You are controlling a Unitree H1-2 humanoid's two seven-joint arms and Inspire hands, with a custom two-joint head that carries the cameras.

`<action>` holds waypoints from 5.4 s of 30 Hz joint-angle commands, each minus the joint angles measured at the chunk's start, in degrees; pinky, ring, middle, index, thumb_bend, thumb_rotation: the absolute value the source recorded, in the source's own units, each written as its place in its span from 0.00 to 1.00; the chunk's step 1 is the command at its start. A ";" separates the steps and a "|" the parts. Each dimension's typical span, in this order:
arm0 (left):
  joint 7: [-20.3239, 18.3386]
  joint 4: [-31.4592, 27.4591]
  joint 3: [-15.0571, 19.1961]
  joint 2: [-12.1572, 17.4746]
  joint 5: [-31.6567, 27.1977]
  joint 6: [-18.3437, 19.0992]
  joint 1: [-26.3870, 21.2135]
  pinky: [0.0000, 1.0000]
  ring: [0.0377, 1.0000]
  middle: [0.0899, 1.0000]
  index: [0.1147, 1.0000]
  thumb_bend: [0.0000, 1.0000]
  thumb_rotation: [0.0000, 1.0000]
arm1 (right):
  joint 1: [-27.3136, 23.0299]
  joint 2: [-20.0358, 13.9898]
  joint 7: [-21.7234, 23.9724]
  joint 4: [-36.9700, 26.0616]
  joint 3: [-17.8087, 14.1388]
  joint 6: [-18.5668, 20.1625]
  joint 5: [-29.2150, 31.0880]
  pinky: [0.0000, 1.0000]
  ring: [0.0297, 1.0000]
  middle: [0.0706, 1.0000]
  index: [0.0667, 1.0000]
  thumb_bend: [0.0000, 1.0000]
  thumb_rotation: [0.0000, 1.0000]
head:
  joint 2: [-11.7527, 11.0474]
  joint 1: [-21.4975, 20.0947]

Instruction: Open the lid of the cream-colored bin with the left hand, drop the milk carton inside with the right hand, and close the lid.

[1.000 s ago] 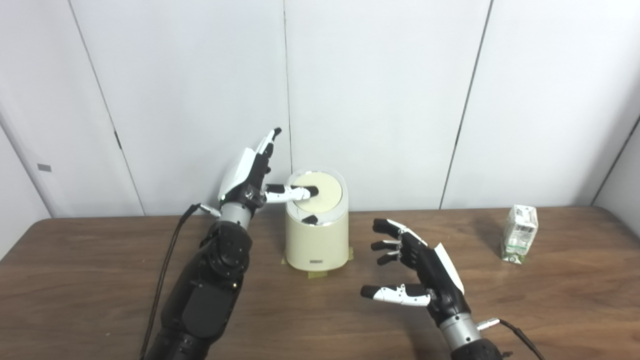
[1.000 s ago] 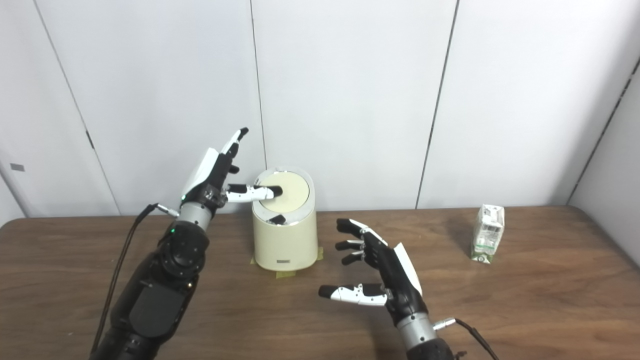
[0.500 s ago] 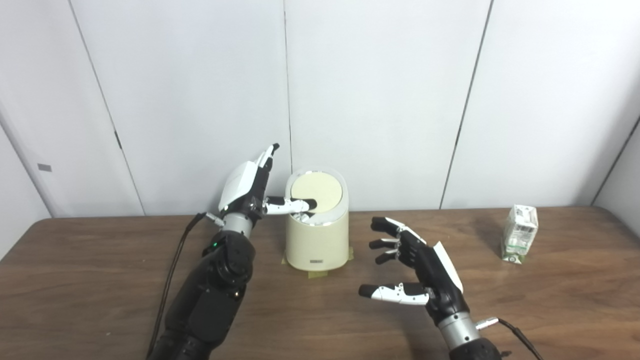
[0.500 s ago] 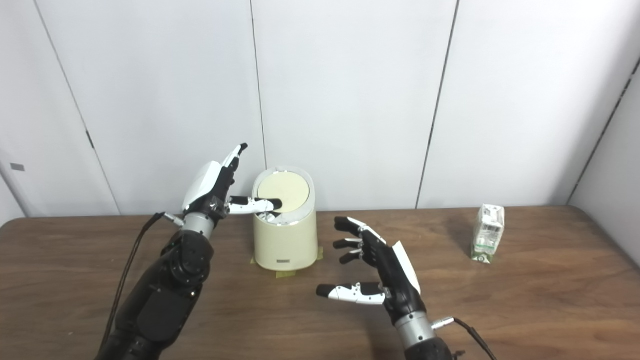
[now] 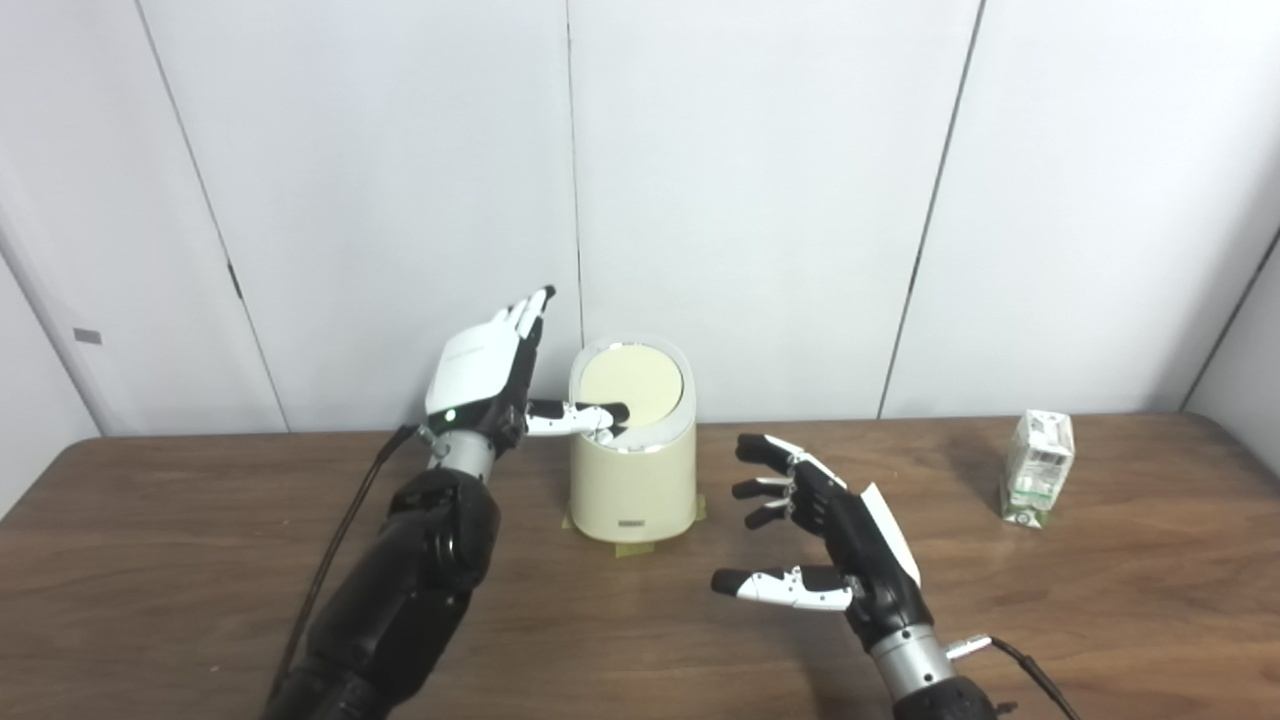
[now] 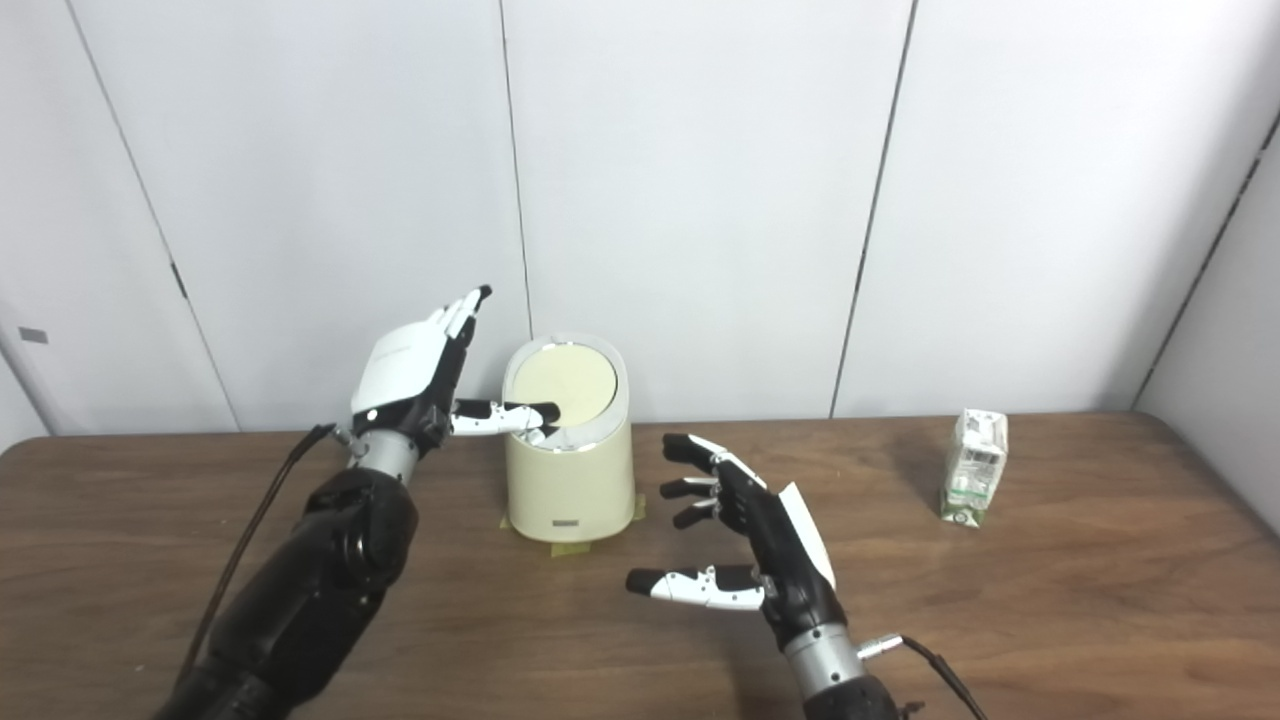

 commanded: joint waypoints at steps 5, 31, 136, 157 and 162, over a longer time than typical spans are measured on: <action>-3.56 -1.86 -3.59 3.29 7.03 1.20 -2.84 0.81 0.90 0.91 0.99 0.97 0.18 | -2.04 -0.27 -0.17 -1.55 -0.11 -1.65 0.65 0.55 0.68 0.80 0.78 0.74 0.18 | -0.23 0.25; -12.08 -28.23 26.54 -6.02 -39.53 -2.44 20.14 0.84 0.84 0.85 0.90 0.83 0.39 | -1.80 -1.47 -0.12 -0.80 -0.02 -1.71 0.60 0.52 0.65 0.80 0.79 0.72 0.20 | -0.39 2.23; -16.48 -28.61 30.36 -0.03 -48.07 -23.24 41.90 0.67 0.77 0.82 0.88 0.57 0.01 | -22.09 -29.96 2.36 35.65 -7.59 3.12 0.74 0.76 0.78 0.80 0.80 0.76 0.00 | -3.24 -17.94; -17.39 -30.20 29.46 0.12 -47.82 -22.11 42.54 0.69 0.79 0.83 0.88 0.54 0.00 | -23.77 -28.17 -18.55 43.60 -5.82 -9.02 -8.24 0.30 0.34 0.37 0.48 0.52 0.00 | -2.37 -17.91; -17.24 -30.50 29.32 0.08 -47.43 -21.85 42.60 0.68 0.78 0.82 0.88 0.54 0.00 | -23.22 -27.83 -18.91 41.35 -5.78 -9.02 -8.71 0.31 0.35 0.37 0.48 0.52 0.00 | -2.35 -17.30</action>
